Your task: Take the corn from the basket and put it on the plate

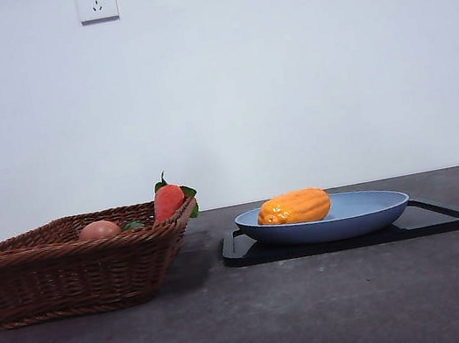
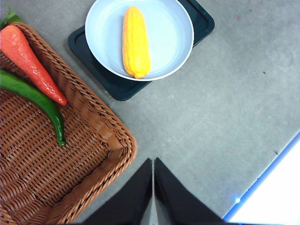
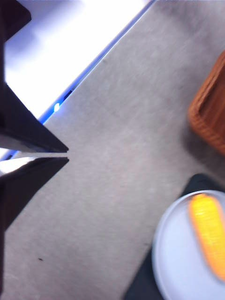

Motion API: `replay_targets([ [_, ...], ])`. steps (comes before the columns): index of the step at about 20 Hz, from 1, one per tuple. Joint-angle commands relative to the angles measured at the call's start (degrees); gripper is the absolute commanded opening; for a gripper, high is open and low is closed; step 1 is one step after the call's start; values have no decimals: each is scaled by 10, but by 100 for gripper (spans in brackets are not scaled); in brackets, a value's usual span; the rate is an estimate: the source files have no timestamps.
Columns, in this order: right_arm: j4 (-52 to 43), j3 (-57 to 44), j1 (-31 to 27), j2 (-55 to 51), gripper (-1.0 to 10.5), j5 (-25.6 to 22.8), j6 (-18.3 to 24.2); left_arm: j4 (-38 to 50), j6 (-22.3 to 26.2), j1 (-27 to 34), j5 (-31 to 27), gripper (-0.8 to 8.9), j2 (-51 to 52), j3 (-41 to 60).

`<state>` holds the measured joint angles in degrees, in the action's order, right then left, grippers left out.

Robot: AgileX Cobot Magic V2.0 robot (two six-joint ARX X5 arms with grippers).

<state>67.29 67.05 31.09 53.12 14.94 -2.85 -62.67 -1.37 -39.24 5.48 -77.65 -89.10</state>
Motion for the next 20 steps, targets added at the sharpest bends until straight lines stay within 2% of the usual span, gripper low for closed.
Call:
replay_targets([
  [1,-8,2,4,2,3,0,-26,7,7,-3,0,7,-5,-15],
  [3,-12,2,4,3,3,0,-51,15,7,-3,1,7,-5,-15],
  [14,-15,2,4,2,3,0,-51,133,7,-4,0,7,-4,-15],
  [16,-15,2,4,2,3,0,-51,144,53,17,-2,8,11,-15],
  [20,-15,2,4,2,3,0,-51,261,59,114,-1,8,82,26],
])
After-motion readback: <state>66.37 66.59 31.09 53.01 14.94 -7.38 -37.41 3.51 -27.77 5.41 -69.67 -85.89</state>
